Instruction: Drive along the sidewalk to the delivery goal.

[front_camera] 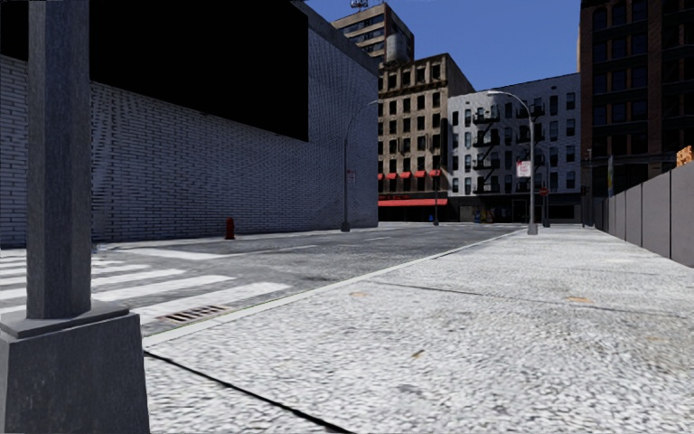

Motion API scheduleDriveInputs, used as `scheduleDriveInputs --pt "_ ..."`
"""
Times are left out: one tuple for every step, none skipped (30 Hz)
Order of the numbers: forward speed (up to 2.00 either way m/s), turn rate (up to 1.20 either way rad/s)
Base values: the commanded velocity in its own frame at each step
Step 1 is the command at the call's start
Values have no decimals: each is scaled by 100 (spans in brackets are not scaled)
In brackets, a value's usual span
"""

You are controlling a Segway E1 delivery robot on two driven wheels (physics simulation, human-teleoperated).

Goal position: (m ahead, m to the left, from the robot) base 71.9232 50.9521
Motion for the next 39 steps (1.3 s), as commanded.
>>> scheduleDriveInputs --pt "73 -58" --pt "73 -58" --pt "73 -58" --pt "73 -58" --pt "73 -10" --pt "73 0" --pt "73 0" --pt "69 0" --pt "67 0" --pt "67 0" --pt "66 0" --pt "66 0" --pt "66 0" --pt "66 0" --pt "66 0" --pt "66 0" --pt "66 6" --pt "66 6" --pt "68 16" --pt "71 23" --pt "71 27" --pt "71 27" --pt "71 31" --pt "71 33" --pt "71 34" --pt "71 34" --pt "71 34" --pt "71 35" --pt "71 35" --pt "71 35" --pt "71 35" --pt "72 35" --pt "73 35" --pt "73 35" --pt "74 35" --pt "75 35" --pt "76 35" --pt "76 35" --pt "76 35"
